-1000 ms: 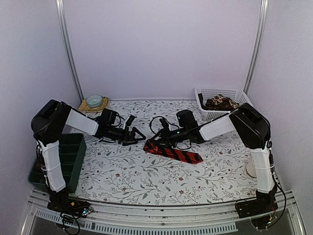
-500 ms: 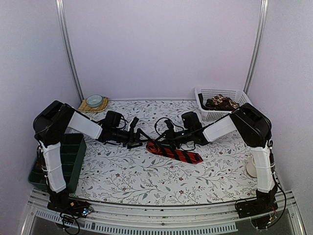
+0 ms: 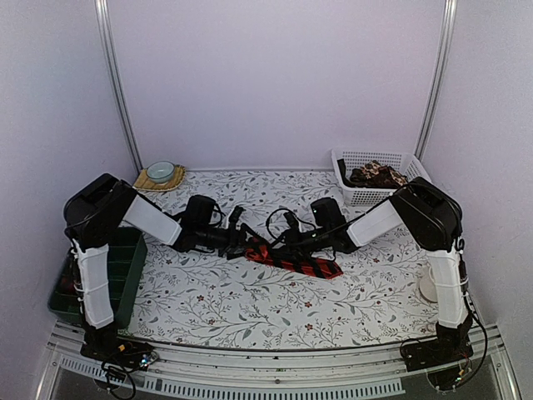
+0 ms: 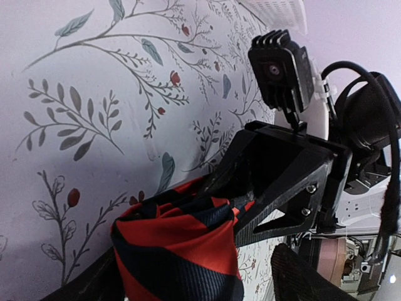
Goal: Roll the ties
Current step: Roll the tie at the center of the board.
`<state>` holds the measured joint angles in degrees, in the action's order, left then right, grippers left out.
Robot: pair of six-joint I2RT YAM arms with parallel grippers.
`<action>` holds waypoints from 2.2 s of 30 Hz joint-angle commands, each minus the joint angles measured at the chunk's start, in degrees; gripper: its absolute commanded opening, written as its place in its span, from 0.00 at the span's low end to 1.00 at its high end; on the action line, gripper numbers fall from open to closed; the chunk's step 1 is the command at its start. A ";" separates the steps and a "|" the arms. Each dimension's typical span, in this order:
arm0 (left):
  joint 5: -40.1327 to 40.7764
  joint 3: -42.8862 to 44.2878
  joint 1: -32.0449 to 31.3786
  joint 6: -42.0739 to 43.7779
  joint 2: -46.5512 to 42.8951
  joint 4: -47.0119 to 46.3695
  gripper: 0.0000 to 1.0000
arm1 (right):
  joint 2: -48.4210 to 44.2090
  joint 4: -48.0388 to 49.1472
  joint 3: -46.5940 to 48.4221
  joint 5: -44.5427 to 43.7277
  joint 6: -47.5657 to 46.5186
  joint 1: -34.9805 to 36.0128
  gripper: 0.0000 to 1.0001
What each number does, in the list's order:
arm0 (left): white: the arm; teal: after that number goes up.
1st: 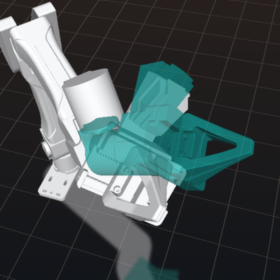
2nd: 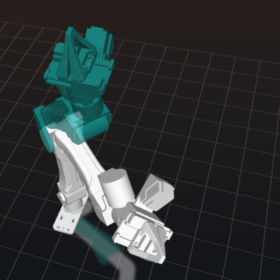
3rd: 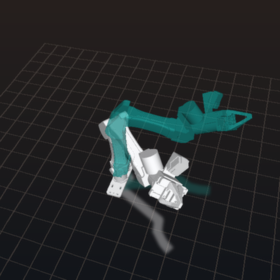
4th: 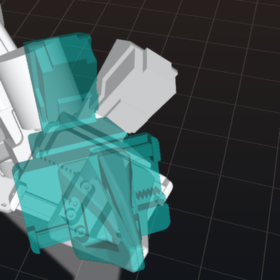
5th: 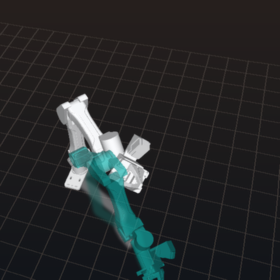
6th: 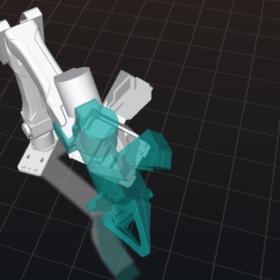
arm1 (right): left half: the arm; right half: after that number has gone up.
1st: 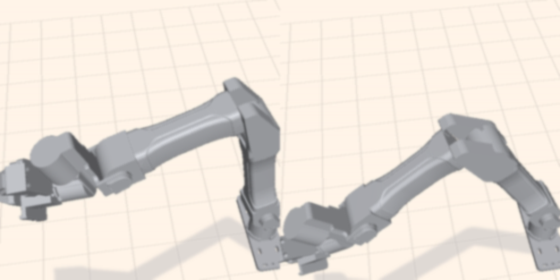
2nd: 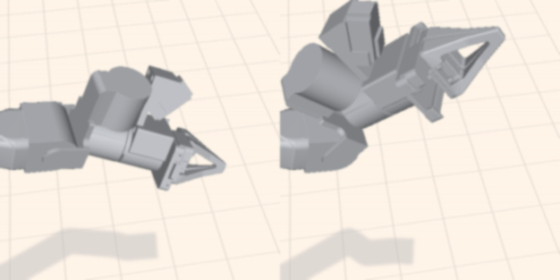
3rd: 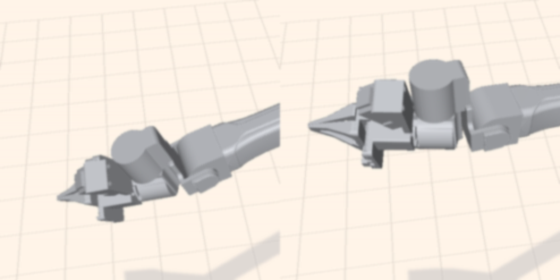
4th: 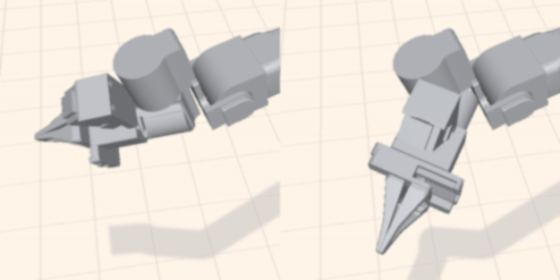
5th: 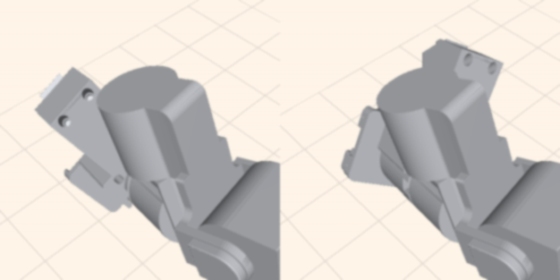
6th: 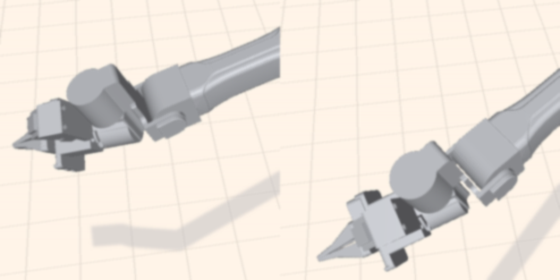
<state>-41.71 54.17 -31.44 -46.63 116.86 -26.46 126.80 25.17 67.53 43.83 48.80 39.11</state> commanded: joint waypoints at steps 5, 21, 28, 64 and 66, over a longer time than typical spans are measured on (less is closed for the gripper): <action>4.49 -1.70 -1.31 -0.74 0.44 5.22 0.65 | 0.26 -3.91 -1.05 -2.50 -0.99 0.93 0.38; 10.49 1.99 -1.77 -0.24 -0.39 12.93 0.15 | -1.22 -6.10 -0.41 -3.24 -1.81 1.18 0.38; 22.33 10.43 -2.47 10.81 -0.71 31.44 0.00 | -9.93 -13.47 0.52 -1.80 -5.83 0.34 0.47; 78.21 50.22 -23.43 37.96 22.62 79.42 0.11 | -30.39 -16.91 -15.69 -3.06 -11.27 -11.03 0.56; 77.69 50.87 -24.21 38.18 23.22 79.83 0.14 | -30.77 -16.82 -15.93 -2.99 -11.15 -11.68 0.56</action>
<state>38.24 106.26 -54.19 -9.85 134.85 44.12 101.56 7.11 52.73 39.77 37.32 28.80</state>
